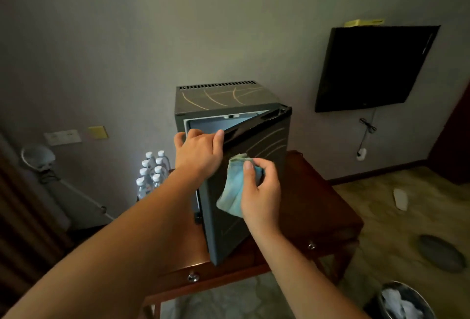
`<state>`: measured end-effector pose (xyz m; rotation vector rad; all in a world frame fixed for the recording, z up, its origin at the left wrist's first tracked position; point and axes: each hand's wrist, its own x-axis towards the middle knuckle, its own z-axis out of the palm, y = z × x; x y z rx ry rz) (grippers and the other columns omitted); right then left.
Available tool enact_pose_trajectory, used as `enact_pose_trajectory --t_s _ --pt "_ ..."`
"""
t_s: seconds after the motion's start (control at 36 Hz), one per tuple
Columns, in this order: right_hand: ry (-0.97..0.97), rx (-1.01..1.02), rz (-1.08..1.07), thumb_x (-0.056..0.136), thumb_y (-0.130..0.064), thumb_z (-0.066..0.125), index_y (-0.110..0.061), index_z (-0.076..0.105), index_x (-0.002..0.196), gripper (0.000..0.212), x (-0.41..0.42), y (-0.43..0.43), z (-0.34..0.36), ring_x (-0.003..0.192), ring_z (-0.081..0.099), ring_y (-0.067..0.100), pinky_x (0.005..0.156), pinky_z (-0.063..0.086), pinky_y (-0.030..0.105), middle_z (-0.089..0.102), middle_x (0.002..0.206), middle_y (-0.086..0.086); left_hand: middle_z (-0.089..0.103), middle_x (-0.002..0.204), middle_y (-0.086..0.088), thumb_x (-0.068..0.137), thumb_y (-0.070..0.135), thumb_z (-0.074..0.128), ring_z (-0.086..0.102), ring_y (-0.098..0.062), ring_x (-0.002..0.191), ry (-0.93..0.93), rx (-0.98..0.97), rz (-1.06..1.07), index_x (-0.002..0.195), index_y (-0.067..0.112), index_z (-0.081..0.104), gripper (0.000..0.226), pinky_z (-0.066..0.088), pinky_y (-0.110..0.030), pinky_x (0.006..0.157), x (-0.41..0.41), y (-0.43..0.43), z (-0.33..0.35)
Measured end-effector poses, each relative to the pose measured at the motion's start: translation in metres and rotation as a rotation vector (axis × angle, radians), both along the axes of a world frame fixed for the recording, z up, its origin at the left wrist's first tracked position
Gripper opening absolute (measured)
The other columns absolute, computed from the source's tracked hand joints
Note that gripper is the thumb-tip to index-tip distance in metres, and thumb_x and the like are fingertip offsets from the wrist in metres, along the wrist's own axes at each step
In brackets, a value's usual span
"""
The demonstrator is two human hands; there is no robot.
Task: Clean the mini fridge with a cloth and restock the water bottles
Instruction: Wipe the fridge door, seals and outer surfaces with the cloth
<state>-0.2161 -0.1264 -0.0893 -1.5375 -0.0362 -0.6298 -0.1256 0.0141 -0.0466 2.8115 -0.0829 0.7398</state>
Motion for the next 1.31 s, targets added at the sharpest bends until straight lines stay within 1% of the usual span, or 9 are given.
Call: enact_pose_trajectory --t_s 0.08,0.17,0.28,0.5,0.64,0.81,0.97,1.14,1.31 --pt "0.021 0.002 0.008 0.1 -0.034 0.059 -0.034 0.057 0.106 0.006 0.016 -0.004 -0.002 0.096 0.059 -0.008 0.073 0.05 0.011 0.063 0.1 -0.017 0.065 0.082 0.0 0.103 0.048 0.006 0.055 -0.024 0.108 0.037 0.074 0.078 0.084 0.024 0.064 0.066 0.028 -0.043 0.098 0.011 -0.003 0.004" --pt "0.047 -0.025 0.011 0.101 -0.034 0.059 -0.031 0.057 0.109 0.009 0.038 -0.006 -0.002 0.096 0.057 -0.01 0.07 0.047 0.007 0.061 0.101 -0.016 0.053 0.068 0.001 0.106 0.044 0.015 0.058 -0.029 0.093 0.01 -0.004 0.085 0.068 0.018 0.056 0.062 0.043 -0.042 0.084 0.025 -0.003 0.005" --pt "0.068 -0.052 0.015 0.101 -0.036 0.057 -0.032 0.055 0.109 0.009 0.07 -0.004 0.0 0.094 0.057 -0.009 0.067 0.046 0.006 0.061 0.102 -0.015 0.059 0.071 -0.001 0.108 0.046 0.024 0.061 -0.028 0.091 -0.05 -0.088 0.107 0.069 0.011 0.066 0.066 0.055 -0.044 0.077 0.054 0.003 0.005" --pt "0.08 -0.134 -0.004 0.102 -0.04 0.054 -0.033 0.053 0.111 0.011 0.13 0.01 0.008 0.095 0.063 0.008 0.073 0.058 0.025 0.061 0.107 -0.009 0.066 0.087 -0.001 0.108 0.046 0.031 0.053 -0.027 0.096 -0.136 0.056 0.122 0.096 0.012 0.08 0.06 0.045 -0.044 0.084 0.11 0.024 -0.009" --pt "0.078 -0.182 -0.016 0.103 -0.04 0.052 -0.03 0.054 0.112 0.014 0.163 0.017 0.011 0.094 0.061 0.006 0.063 0.05 0.011 0.061 0.11 -0.006 0.061 0.093 0.003 0.107 0.047 0.032 0.047 -0.025 0.103 -0.178 0.145 0.131 0.099 0.018 0.08 0.057 0.034 -0.043 0.095 0.135 0.032 -0.006" --pt "0.02 -0.23 -0.05 0.102 -0.028 0.056 -0.018 0.058 0.112 0.014 0.198 0.017 0.018 0.094 0.055 0.0 0.071 0.04 0.0 0.054 0.114 0.0 0.064 0.096 0.001 0.106 0.044 0.03 0.05 -0.026 0.105 -0.156 0.164 0.126 0.088 0.019 0.077 0.056 0.031 -0.043 0.095 0.169 0.031 0.016" --pt "-0.028 -0.26 -0.069 0.103 -0.026 0.055 -0.011 0.059 0.112 0.018 0.236 0.0 0.032 0.091 0.051 -0.011 0.074 0.036 -0.001 0.051 0.114 0.0 0.066 0.118 -0.002 0.109 0.04 0.026 0.056 -0.025 0.115 -0.107 0.127 0.046 0.112 0.018 0.07 0.05 0.033 -0.041 0.103 0.198 0.033 0.01" --pt "-0.03 -0.329 -0.048 0.102 -0.027 0.056 -0.019 0.058 0.106 0.009 0.271 -0.011 0.047 0.089 0.053 0.003 0.071 0.036 -0.003 0.046 0.116 -0.003 0.064 0.129 0.004 0.109 0.036 0.028 0.052 -0.019 0.127 -0.187 0.125 0.041 0.124 0.021 0.065 0.043 0.029 -0.038 0.111 0.21 0.033 0.0" --pt "-0.072 -0.476 -0.118 0.102 -0.029 0.056 -0.015 0.063 0.113 0.02 0.289 -0.01 0.043 0.107 0.054 0.017 0.085 0.042 0.022 0.049 0.119 -0.001 0.065 0.117 0.006 0.109 0.036 0.027 0.054 -0.018 0.115 -0.242 0.14 0.115 0.117 0.024 0.064 0.04 0.032 -0.038 0.105 0.208 0.031 -0.002"
